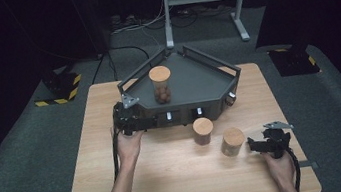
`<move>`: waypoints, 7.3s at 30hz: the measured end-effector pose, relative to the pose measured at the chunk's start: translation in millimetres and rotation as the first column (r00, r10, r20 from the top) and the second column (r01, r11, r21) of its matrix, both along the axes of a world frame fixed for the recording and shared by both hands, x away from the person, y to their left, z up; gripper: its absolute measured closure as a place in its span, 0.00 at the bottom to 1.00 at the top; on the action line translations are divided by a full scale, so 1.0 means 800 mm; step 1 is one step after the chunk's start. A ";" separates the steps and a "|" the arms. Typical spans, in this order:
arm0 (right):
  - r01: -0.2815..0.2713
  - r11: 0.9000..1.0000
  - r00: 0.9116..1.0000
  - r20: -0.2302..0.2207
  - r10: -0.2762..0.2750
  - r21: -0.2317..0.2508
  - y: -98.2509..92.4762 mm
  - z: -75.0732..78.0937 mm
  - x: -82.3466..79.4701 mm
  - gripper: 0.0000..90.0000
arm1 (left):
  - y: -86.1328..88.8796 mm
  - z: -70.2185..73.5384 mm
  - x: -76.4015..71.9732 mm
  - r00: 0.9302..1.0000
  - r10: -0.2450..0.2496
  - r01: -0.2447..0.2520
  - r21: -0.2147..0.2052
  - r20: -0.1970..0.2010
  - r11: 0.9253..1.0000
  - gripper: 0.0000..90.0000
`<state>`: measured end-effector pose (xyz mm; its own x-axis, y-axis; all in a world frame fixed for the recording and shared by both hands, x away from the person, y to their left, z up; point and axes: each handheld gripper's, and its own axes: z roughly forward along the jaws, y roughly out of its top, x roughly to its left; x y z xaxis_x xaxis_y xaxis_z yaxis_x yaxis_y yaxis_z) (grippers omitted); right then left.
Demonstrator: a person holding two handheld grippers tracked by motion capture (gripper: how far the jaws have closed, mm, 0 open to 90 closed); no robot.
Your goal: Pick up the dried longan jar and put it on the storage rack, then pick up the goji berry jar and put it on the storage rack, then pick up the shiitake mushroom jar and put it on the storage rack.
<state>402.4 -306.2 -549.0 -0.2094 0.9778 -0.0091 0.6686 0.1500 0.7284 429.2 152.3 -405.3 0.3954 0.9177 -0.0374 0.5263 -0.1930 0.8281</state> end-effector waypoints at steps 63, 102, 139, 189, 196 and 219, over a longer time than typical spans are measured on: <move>0.000 1.000 1.000 0.000 0.000 0.000 0.000 0.000 0.000 0.01 | -0.027 -0.137 -0.021 0.988 0.031 -0.028 0.017 -0.154 0.999 0.06; 0.000 1.000 1.000 0.000 0.000 -0.001 0.000 0.000 0.000 0.00 | -0.054 -0.179 -0.020 0.990 0.048 -0.034 0.106 -0.134 0.994 0.03; 0.010 1.000 1.000 0.000 -0.010 -0.002 0.001 0.000 0.000 0.01 | -0.055 -0.179 -0.021 0.990 0.044 -0.029 0.107 -0.137 0.994 0.02; -0.460 0.864 0.886 0.160 0.434 0.204 0.089 0.115 -0.004 0.07 | -0.055 -0.179 -0.021 0.990 0.039 -0.024 0.107 -0.137 0.994 0.02; -0.492 0.862 0.867 0.152 0.474 0.124 0.123 0.122 -0.003 0.08 | -0.055 -0.179 -0.021 0.990 0.039 -0.024 0.108 -0.137 0.994 0.02; -0.465 0.885 0.885 0.022 0.464 0.019 0.182 0.119 0.023 0.09 | -0.055 -0.179 -0.021 0.990 0.037 -0.022 0.106 -0.137 0.994 0.02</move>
<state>421.0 -160.4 -454.1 -0.6398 0.7685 0.0054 0.5147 0.4233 0.7456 412.3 108.7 -548.5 0.3655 0.9308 0.0066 0.6415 -0.2570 0.7228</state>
